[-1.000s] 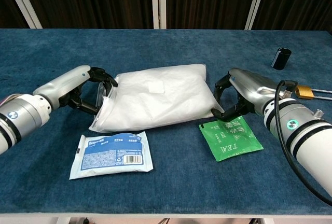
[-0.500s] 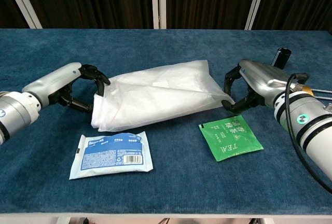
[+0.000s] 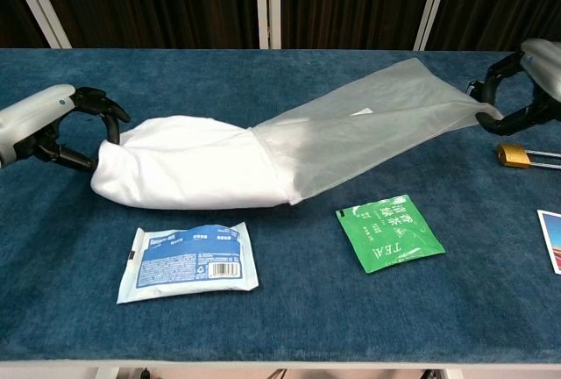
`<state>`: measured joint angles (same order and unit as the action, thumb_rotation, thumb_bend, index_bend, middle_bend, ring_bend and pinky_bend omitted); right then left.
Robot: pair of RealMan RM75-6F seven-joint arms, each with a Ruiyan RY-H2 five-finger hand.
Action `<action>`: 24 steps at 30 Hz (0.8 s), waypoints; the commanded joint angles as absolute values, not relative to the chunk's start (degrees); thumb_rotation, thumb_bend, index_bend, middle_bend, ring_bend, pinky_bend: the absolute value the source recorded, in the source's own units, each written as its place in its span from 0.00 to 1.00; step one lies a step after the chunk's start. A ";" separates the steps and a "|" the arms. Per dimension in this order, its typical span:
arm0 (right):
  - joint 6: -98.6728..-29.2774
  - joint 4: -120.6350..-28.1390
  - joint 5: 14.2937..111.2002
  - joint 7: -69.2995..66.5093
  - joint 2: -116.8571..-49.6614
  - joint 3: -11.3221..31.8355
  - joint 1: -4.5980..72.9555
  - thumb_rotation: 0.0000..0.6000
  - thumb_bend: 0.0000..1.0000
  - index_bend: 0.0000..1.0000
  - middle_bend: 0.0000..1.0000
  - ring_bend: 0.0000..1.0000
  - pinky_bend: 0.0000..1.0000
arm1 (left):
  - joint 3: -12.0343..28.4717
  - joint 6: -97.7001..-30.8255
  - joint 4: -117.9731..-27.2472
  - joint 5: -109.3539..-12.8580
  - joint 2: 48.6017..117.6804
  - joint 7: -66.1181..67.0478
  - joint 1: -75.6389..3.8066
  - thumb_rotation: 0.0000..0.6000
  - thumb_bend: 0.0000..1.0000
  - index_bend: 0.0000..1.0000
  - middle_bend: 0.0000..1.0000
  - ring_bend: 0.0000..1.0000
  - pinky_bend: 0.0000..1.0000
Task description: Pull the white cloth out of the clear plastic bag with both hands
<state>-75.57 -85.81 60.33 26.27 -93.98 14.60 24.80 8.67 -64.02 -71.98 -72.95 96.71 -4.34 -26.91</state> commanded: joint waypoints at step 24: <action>-67.34 -98.40 70.05 11.85 -70.23 7.76 18.85 1.00 0.18 0.00 0.09 0.00 0.00 | 7.42 -68.99 -87.17 -73.42 77.73 -5.16 -19.65 1.00 0.24 0.17 0.12 0.02 0.11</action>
<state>-65.50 -94.96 66.36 14.30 -74.71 8.99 20.58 8.32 -66.51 -84.43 -72.62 81.87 -5.97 -21.91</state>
